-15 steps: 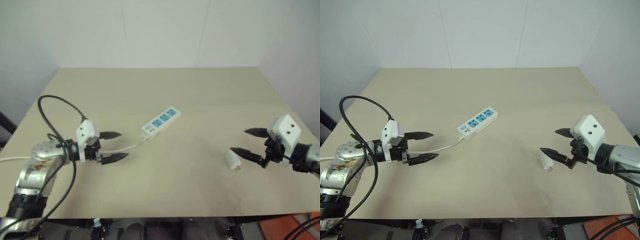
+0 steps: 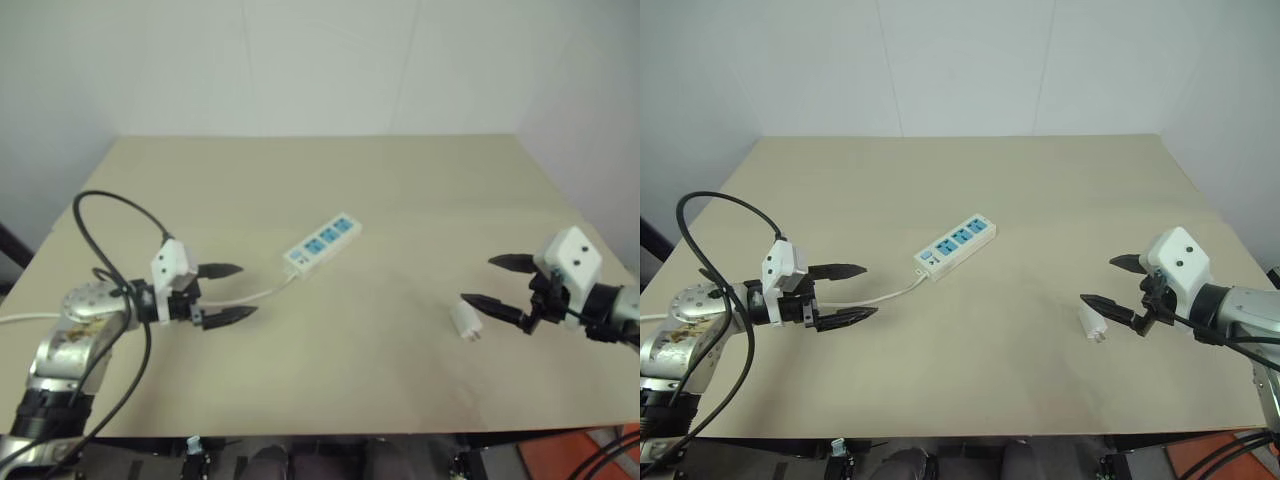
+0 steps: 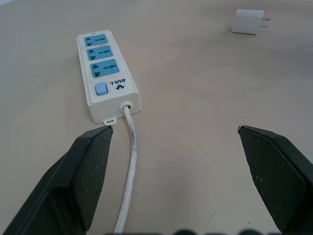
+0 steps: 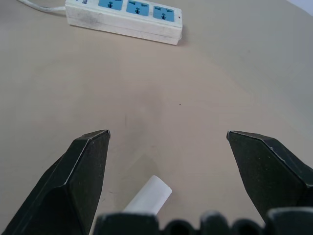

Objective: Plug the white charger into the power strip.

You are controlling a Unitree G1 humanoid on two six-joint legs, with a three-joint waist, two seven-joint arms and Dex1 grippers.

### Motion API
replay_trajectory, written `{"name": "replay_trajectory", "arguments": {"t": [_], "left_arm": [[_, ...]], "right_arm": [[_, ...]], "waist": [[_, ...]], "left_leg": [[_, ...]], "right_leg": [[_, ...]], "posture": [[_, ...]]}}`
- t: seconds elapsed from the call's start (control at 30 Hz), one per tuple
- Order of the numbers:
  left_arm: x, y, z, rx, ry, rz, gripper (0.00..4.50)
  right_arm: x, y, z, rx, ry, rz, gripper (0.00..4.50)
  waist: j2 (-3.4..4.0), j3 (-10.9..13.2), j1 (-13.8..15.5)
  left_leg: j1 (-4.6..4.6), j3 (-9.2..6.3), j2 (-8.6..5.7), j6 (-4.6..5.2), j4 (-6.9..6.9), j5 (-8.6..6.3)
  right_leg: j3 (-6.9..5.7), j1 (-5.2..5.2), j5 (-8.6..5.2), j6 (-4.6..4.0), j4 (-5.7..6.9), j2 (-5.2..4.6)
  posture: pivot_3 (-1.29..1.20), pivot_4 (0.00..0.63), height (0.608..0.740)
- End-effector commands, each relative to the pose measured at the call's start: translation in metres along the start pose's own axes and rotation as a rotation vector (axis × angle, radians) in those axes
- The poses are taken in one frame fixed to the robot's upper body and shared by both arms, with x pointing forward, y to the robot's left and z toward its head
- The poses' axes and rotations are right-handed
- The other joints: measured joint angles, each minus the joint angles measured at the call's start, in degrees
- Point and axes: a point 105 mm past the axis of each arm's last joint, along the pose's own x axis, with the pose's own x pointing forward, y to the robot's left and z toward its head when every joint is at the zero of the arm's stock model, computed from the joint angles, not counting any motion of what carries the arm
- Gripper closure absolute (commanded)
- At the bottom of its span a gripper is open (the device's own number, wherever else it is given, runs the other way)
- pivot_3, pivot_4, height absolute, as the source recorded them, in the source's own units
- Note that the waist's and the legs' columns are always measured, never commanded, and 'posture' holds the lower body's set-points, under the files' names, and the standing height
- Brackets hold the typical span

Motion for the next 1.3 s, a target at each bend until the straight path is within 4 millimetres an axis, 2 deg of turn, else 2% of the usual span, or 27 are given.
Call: {"name": "replay_trajectory", "arguments": {"t": [0.03,0.17,0.23,0.33,0.37,0.43,0.57,0.83,0.87,0.97,1.17,1.3], "left_arm": [[0.015,0.011,0.000,0.044,0.026,0.067,0.04],[0.052,0.019,-0.015,-0.018,0.063,0.099,0.04],[0.075,0.023,-0.030,-0.052,0.137,0.125,0.04],[0.097,0.027,-0.051,-0.078,0.241,0.154,0.04],[0.102,0.030,-0.056,-0.094,0.271,0.180,0.21],[0.108,0.028,-0.060,-0.104,0.289,0.178,0.63],[0.109,0.023,-0.059,-0.117,0.272,0.169,1.89],[0.093,0.013,-0.050,-0.107,0.205,0.117,4.38],[0.090,0.012,-0.048,-0.097,0.197,0.108,4.47],[0.070,-0.002,-0.043,-0.051,0.166,0.033,4.47],[0.028,-0.028,-0.034,-0.081,0.116,-0.097,2.64],[0.018,-0.027,-0.025,-0.062,0.089,-0.100,1.30]], "right_arm": [[-0.002,-0.002,0.010,-0.037,-0.018,-0.010,0.00],[0.004,-0.001,0.013,-0.041,-0.032,-0.001,0.00],[0.007,-0.001,0.015,-0.048,-0.040,0.004,0.00],[0.009,-0.001,0.020,-0.061,-0.050,0.008,0.00],[0.008,-0.001,0.022,-0.066,-0.051,0.008,0.00],[0.007,-0.001,0.024,-0.075,-0.051,0.007,0.00],[0.004,-0.001,0.025,-0.079,-0.050,0.001,0.00],[0.002,0.001,0.021,-0.070,-0.036,-0.003,0.00],[0.002,0.000,0.021,-0.070,-0.036,-0.003,0.00],[0.003,0.000,0.021,-0.067,-0.038,-0.004,0.00],[0.003,0.003,0.019,-0.060,-0.039,0.002,0.00],[0.004,0.003,0.018,-0.055,-0.039,0.003,0.00]], "waist": [[0.00,0.0,0.1],[-0.01,0.0,0.6],[-0.01,0.0,0.8],[-0.03,0.0,0.8],[-0.04,0.0,0.7],[-0.03,0.0,0.8],[-0.03,-0.1,0.8],[-0.02,-0.1,0.2],[-0.02,-0.1,0.1],[-0.02,-0.1,-0.3],[0.00,-0.1,-0.1],[0.00,-0.1,0.7]], "left_leg": [[0.00,0.00,-0.01,0.00,0.01,0.00],[0.03,0.07,-0.09,0.00,0.05,0.00],[-0.01,0.09,-0.15,0.00,0.06,0.00],[-0.06,0.16,-0.18,0.00,0.07,0.00],[-0.06,0.17,-0.19,0.00,0.07,0.00],[-0.10,0.16,-0.19,0.00,0.10,0.01],[0.06,0.10,-0.17,0.00,0.10,0.00],[0.09,0.07,-0.14,0.00,0.09,0.00],[0.09,0.07,-0.13,0.00,0.08,0.00],[0.08,0.08,-0.07,0.00,0.06,0.00],[0.07,0.11,0.02,0.01,0.02,-0.01],[0.06,0.10,0.01,0.02,0.03,-0.01]], "right_leg": [[0.00,0.00,0.00,0.00,0.00,0.00],[-0.02,0.08,0.04,0.03,-0.01,0.00],[-0.02,0.06,0.05,0.04,-0.01,0.00],[-0.03,0.03,0.05,0.05,0.00,0.00],[-0.03,0.01,0.05,0.05,-0.01,0.00],[-0.03,0.00,0.05,0.05,0.00,-0.01],[0.00,0.11,0.05,0.05,0.02,-0.02],[0.04,0.09,0.06,0.05,0.05,-0.02],[0.05,0.07,0.06,0.05,0.05,-0.02],[0.09,0.03,0.05,0.04,0.05,-0.01],[0.15,-0.02,0.05,0.04,0.01,-0.01],[0.08,0.03,0.06,0.04,0.00,-0.03]], "posture": [[0.00,0.150,0.740],[0.00,0.150,0.740],[0.00,0.150,0.740],[0.00,0.150,0.740],[0.00,0.150,0.740],[0.00,0.150,0.740],[0.00,0.150,0.740],[0.00,0.150,0.740],[0.00,0.150,0.740],[0.00,0.150,0.740],[0.00,0.150,0.740],[0.00,0.150,0.740]]}}
